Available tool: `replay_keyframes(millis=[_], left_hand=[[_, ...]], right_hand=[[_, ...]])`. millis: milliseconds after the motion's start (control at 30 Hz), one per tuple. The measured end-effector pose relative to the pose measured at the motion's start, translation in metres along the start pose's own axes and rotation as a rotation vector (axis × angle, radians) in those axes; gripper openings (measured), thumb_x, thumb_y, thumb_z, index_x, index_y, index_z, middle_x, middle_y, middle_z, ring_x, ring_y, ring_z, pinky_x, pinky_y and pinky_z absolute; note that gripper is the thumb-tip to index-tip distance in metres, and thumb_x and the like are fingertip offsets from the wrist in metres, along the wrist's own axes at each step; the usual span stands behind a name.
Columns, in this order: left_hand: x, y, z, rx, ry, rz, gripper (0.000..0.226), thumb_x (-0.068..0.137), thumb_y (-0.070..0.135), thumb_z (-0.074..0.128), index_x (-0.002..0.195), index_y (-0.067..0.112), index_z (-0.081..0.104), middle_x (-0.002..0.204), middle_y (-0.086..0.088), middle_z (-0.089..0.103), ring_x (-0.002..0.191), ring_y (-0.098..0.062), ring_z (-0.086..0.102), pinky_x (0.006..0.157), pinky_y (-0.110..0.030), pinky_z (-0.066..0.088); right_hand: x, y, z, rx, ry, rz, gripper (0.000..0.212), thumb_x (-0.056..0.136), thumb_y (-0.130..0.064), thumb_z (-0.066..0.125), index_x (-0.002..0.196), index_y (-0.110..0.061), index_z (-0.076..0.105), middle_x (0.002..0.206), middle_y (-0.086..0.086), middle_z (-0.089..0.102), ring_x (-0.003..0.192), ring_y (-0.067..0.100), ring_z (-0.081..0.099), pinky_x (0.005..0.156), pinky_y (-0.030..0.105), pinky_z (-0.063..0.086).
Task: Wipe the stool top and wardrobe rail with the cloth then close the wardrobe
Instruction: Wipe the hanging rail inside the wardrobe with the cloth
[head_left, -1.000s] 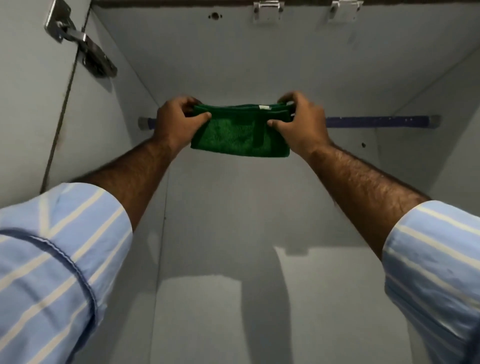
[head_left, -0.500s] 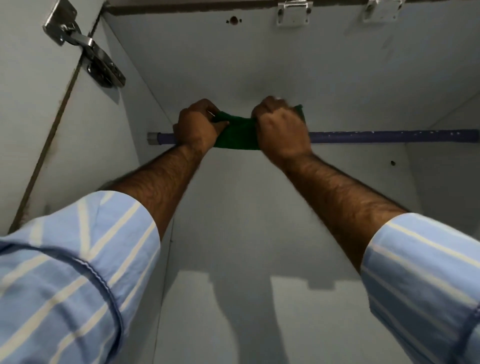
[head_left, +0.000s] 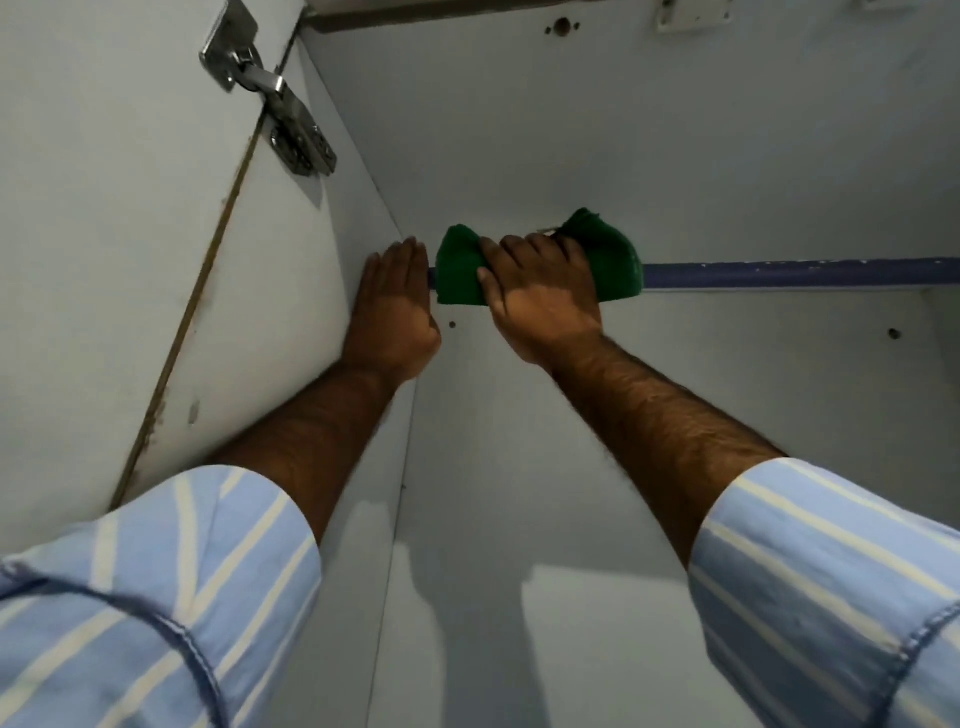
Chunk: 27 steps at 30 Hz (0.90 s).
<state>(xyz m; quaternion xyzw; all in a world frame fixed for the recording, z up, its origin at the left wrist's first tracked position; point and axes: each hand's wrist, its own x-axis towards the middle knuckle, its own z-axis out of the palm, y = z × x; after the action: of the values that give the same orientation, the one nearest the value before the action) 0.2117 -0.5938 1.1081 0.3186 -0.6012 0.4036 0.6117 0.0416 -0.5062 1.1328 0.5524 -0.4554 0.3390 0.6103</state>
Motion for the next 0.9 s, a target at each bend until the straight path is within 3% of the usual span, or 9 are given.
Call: replay_keyframes(millis=[167, 367, 433, 533, 700, 833, 900], left_hand=[[-0.002, -0.004, 0.002, -0.013, -0.045, 0.003, 0.082, 0.087, -0.007, 0.053, 0.160, -0.007, 0.017, 0.169, -0.026, 0.019, 0.160, -0.040, 0.014, 0.132, -0.046, 0.000], [0.000, -0.006, 0.001, 0.055, -0.085, 0.041, 0.091, 0.087, 0.012, 0.066, 0.160, -0.007, 0.015, 0.169, -0.026, 0.019, 0.159, -0.042, 0.015, 0.131, -0.046, -0.001], [0.000, -0.006, 0.002, 0.057, -0.101, 0.042, 0.095, 0.089, 0.032, 0.061, 0.161, -0.005, 0.013, 0.170, -0.026, 0.018, 0.159, -0.042, 0.015, 0.131, -0.047, -0.001], [0.001, -0.006, 0.005, 0.061, -0.069, 0.038, 0.095, 0.091, 0.054, 0.039, 0.162, -0.003, 0.014, 0.169, -0.026, 0.021, 0.157, -0.043, 0.019, 0.132, -0.049, 0.004], [0.000, -0.004, 0.011, 0.056, 0.083, 0.050, 0.089, 0.101, 0.062, 0.031, 0.159, -0.006, 0.024, 0.163, -0.030, 0.033, 0.152, -0.046, 0.030, 0.129, -0.043, 0.003], [0.004, -0.003, 0.008, 0.041, 0.121, 0.083, 0.087, 0.104, 0.063, 0.030, 0.143, -0.014, 0.040, 0.145, -0.039, 0.047, 0.136, -0.055, 0.044, 0.120, -0.063, 0.030], [0.003, -0.006, 0.012, 0.072, 0.167, 0.099, 0.085, 0.106, 0.060, 0.034, 0.146, -0.015, 0.038, 0.146, -0.040, 0.047, 0.137, -0.055, 0.044, 0.122, -0.060, 0.026]], right_hand=[[0.006, -0.014, 0.009, -0.017, -0.021, -0.067, 0.054, 0.113, -0.043, 0.025, 0.164, -0.026, 0.030, 0.162, 0.004, 0.045, 0.149, 0.033, 0.040, 0.126, 0.052, 0.025], [-0.023, 0.044, 0.003, -0.039, 0.005, -0.056, 0.054, 0.113, -0.045, 0.028, 0.164, -0.027, 0.030, 0.165, 0.005, 0.042, 0.151, 0.033, 0.038, 0.125, 0.049, 0.027], [-0.041, 0.078, -0.004, -0.055, 0.027, -0.023, 0.056, 0.112, -0.046, 0.028, 0.164, -0.026, 0.031, 0.165, 0.006, 0.042, 0.151, 0.034, 0.039, 0.125, 0.049, 0.026], [-0.066, 0.135, -0.018, -0.084, 0.035, 0.055, 0.057, 0.112, -0.047, 0.027, 0.163, -0.024, 0.033, 0.165, 0.007, 0.043, 0.150, 0.034, 0.040, 0.125, 0.050, 0.026], [-0.107, 0.225, -0.042, -0.079, 0.042, 0.252, 0.056, 0.112, -0.045, 0.032, 0.163, -0.021, 0.033, 0.167, 0.008, 0.039, 0.156, 0.034, 0.032, 0.129, 0.052, 0.023], [-0.136, 0.281, -0.059, -0.139, 0.037, 0.369, 0.055, 0.114, -0.042, 0.029, 0.164, -0.020, 0.030, 0.171, 0.009, 0.032, 0.159, 0.035, 0.026, 0.131, 0.052, 0.018], [-0.146, 0.304, -0.065, -0.147, 0.050, 0.426, 0.055, 0.114, -0.041, 0.029, 0.164, -0.018, 0.031, 0.171, 0.011, 0.032, 0.159, 0.036, 0.025, 0.132, 0.051, 0.017]])
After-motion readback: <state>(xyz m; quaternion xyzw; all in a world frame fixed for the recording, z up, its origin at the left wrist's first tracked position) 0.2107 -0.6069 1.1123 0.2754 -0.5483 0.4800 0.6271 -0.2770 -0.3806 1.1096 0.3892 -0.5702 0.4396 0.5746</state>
